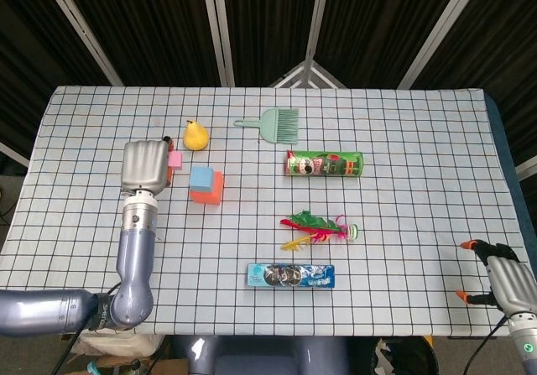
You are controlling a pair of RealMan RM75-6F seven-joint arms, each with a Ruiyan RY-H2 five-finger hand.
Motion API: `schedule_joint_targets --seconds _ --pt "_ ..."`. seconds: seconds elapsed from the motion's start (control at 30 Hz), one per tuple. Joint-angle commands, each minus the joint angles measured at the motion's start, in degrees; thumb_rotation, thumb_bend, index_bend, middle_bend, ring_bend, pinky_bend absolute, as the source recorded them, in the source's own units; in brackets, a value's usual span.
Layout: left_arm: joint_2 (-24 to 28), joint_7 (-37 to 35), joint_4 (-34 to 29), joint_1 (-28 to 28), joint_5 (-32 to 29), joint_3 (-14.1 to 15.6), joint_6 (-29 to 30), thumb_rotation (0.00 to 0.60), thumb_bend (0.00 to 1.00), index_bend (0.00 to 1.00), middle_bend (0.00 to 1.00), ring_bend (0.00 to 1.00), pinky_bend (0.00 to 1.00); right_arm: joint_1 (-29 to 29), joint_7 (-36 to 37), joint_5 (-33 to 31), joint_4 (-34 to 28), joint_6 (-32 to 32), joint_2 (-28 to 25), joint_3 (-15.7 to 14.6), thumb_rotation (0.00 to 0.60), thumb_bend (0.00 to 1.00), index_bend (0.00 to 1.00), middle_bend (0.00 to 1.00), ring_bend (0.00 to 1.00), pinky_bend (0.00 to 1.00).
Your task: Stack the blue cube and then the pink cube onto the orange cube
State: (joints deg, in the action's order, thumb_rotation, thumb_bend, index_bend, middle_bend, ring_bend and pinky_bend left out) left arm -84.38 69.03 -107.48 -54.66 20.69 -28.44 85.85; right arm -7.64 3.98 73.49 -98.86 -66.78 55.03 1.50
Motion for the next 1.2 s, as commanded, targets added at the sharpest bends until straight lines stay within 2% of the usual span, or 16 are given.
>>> schedule_joint_targets --seconds 0.03,0.27,0.47,0.73,0.97,1.2 --pt "0.01 -0.51 2.13 -1.3 -1.3 0.73 -2.86 0.6 0.47 0.43 0.86 0.74 0.86 0.03 -0.07 -0.3 -0.03 0.02 -0.07 0.05 0.6 0.17 0.25 0.2 0.19 0.1" --pt "0.52 -2.34 2.68 -2.44 -1.63 2.51 -6.82 0.6 0.47 0.43 0.86 0.74 0.86 -0.22 -0.63 -0.96 0.03 0.37 0.14 0.21 0.6 0.17 0.25 0.2 0.19 0.1" --pt "1.43 -6.37 0.38 -2.41 -5.96 1.6 -10.73 0.6 0.47 0.43 0.87 0.74 0.86 -0.07 -0.49 -0.77 -0.17 0.08 -0.04 0.15 0.6 0.17 0.25 0.2 0.19 0.1" --pt "1.3 -6.06 -2.4 -3.78 -6.44 2.75 -2.53 0.6 0.47 0.43 0.87 0.75 0.86 0.08 0.52 -0.02 0.01 -0.18 -0.3 0.08 0.6 0.17 0.25 0.2 0.19 0.1" --pt "-0.19 -5.49 -1.65 -5.09 -6.99 3.64 0.89 0.6 0.47 0.43 0.87 0.75 0.86 0.27 1.01 0.41 -0.02 -0.55 -0.45 0.02 0.6 0.17 0.25 0.2 0.19 0.1" --pt "-1.63 -8.14 0.59 -5.09 -7.1 3.83 -1.48 0.6 0.47 0.43 0.87 0.75 0.86 0.1 1.02 0.41 0.25 -0.18 -0.29 -0.03 0.6 0.17 0.25 0.2 0.19 0.1"
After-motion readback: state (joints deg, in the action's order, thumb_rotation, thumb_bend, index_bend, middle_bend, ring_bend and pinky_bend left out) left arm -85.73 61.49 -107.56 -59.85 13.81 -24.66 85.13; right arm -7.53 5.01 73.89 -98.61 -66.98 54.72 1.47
